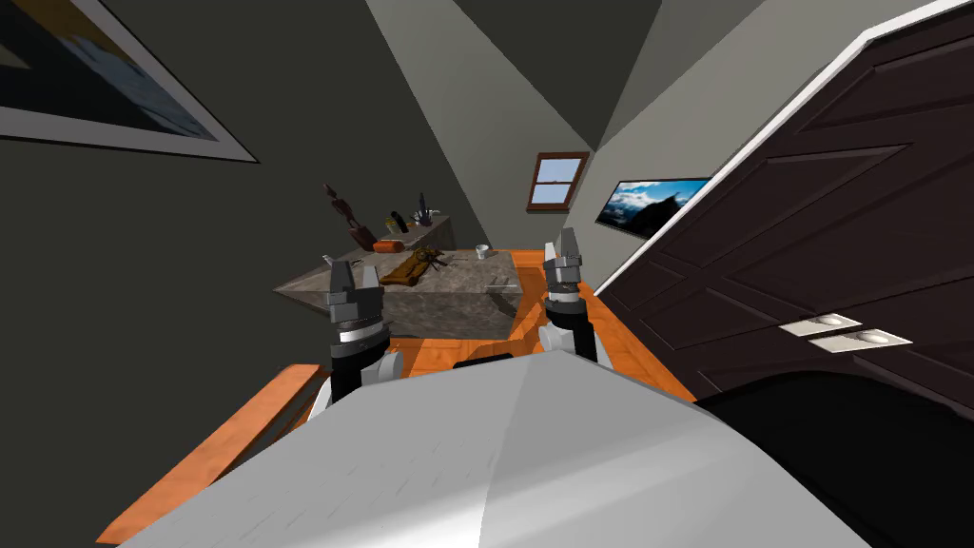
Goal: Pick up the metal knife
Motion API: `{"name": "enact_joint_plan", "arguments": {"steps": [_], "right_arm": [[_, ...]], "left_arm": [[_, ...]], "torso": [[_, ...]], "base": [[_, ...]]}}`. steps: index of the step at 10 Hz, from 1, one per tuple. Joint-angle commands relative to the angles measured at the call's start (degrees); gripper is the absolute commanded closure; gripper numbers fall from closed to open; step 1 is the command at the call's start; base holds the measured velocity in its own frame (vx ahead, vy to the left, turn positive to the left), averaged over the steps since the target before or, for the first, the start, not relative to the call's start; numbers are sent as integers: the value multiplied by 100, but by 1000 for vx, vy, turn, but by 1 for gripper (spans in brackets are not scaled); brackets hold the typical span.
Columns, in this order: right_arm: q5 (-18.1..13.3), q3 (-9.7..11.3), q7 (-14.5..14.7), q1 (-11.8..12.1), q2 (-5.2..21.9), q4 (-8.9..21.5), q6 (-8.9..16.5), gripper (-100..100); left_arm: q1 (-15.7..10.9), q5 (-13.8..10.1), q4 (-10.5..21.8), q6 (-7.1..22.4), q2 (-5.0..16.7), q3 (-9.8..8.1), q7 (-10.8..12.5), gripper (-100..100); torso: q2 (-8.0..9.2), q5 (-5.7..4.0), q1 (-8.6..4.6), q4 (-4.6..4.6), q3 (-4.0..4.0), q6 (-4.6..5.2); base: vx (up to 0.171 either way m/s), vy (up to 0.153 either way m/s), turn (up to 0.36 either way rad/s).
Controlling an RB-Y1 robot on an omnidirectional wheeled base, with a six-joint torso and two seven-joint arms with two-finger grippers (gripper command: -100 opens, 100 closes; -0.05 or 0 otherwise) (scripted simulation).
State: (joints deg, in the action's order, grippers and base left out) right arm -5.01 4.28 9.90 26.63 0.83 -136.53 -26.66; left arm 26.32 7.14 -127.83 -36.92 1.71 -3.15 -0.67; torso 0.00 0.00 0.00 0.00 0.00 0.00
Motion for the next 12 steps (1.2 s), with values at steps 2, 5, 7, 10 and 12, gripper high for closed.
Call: {"name": "enact_joint_plan", "arguments": {"steps": [2,5,7,10,12], "right_arm": [[-36,128,57,228,413,117,-103,-100],[-110,331,153,610,927,436,-237,-100],[-144,413,194,764,1217,591,-285,-100],[-229,594,289,1092,1674,961,-381,-100],[-279,691,342,1259,1975,1175,-427,-100]], "left_arm": [[-1,0,0,0,0,1,0,0],[-1,0,0,0,-1,1,0,0],[-1,0,0,0,-1,1,0,0],[0,0,0,0,0,0,0,0],[0,0,0,0,0,0,0,0]], "torso": [[8,2,9,1,4,-2],[24,6,27,5,13,-1],[21,7,32,5,12,-1],[10,5,16,3,6,1],[7,3,12,2,4,0]], "base": [[-38,42,114],[-54,74,120],[-38,76,99],[-17,54,103],[-8,51,113]]}}
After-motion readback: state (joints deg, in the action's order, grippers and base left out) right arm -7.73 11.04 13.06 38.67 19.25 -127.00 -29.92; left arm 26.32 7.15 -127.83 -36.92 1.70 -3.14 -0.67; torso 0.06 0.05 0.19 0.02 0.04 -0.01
